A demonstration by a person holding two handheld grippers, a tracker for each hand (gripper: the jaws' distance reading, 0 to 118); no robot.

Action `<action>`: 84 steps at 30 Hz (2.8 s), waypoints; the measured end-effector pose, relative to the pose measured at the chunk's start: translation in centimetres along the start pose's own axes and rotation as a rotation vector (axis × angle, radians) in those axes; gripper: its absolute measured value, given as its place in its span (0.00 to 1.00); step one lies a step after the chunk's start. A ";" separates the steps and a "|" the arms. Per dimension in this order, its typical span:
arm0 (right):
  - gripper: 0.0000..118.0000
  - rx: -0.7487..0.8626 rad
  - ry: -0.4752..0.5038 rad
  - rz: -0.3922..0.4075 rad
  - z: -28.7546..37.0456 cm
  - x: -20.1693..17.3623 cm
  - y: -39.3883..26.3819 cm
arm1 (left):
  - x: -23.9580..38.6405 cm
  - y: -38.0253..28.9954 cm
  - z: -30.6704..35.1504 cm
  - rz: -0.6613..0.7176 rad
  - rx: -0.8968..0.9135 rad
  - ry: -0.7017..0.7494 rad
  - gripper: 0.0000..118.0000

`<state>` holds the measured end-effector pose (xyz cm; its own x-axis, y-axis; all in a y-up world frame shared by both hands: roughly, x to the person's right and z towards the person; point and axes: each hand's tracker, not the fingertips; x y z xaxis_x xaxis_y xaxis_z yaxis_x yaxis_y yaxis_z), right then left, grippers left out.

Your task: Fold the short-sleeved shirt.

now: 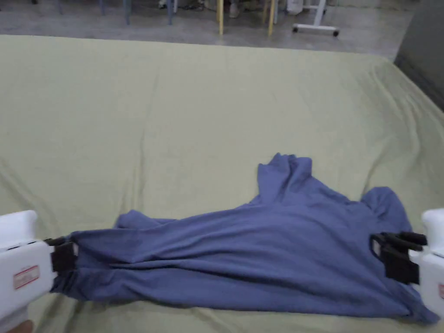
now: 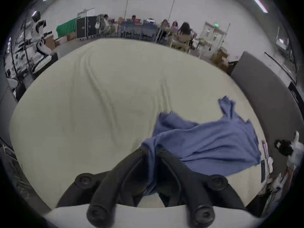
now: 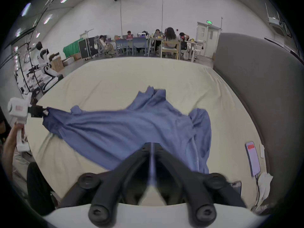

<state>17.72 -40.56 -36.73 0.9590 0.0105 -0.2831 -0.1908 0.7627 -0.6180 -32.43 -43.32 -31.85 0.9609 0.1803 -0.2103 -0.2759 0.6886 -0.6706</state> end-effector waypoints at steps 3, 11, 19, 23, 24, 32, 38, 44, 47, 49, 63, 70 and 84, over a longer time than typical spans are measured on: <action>1.00 -0.084 0.061 -0.036 -5.1 1.8 4.3 | 0.3 0.8 1.4 -0.008 0.033 -0.008 0.05; 1.00 -0.363 -0.031 -0.103 -27.0 6.2 10.5 | 0.9 1.7 -0.6 0.019 0.017 -0.017 0.05; 0.18 -0.378 -0.137 0.027 -28.9 6.5 8.0 | 0.5 1.9 -2.7 0.038 -0.021 -0.011 0.05; 0.05 -0.271 -0.090 -0.079 -25.4 6.4 7.6 | 0.9 3.0 -2.2 0.075 0.015 -0.023 0.05; 0.05 -0.232 -0.085 -0.106 -24.3 6.4 7.9 | 0.9 3.5 -2.1 0.079 0.028 -0.031 0.05; 0.05 0.174 -0.083 -0.160 -8.4 8.4 16.8 | 6.7 13.3 3.9 -0.042 0.253 -0.126 0.05; 0.05 0.428 -0.162 -0.169 3.0 11.5 29.4 | 12.2 26.9 9.8 -0.152 0.452 -0.150 0.05; 0.05 0.633 -0.258 -0.171 10.4 12.2 41.8 | 15.7 40.1 13.8 -0.201 0.607 -0.018 0.05; 0.05 0.690 -0.300 -0.173 11.8 11.9 46.2 | 16.4 44.7 14.1 -0.181 0.677 0.059 0.05; 0.05 0.702 -0.303 -0.178 11.9 11.4 47.6 | 16.7 46.2 13.5 -0.176 0.703 0.113 0.05; 0.05 0.406 -0.312 -0.164 -11.0 11.9 38.0 | 14.1 39.5 -9.5 -0.144 0.425 0.173 0.05; 0.05 0.314 -0.257 -0.189 -15.7 12.0 31.1 | 12.4 33.9 -14.4 -0.183 0.297 0.108 0.05; 0.05 0.167 -0.021 -0.262 -7.5 9.0 2.3 | 4.3 8.1 -7.7 -0.211 0.095 -0.036 0.05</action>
<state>24.32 -43.51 -46.18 0.9755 -0.1883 -0.1133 0.0990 0.8369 -0.5384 -30.67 -42.41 -43.67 0.9978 0.0490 -0.0456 -0.0667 0.7763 -0.6268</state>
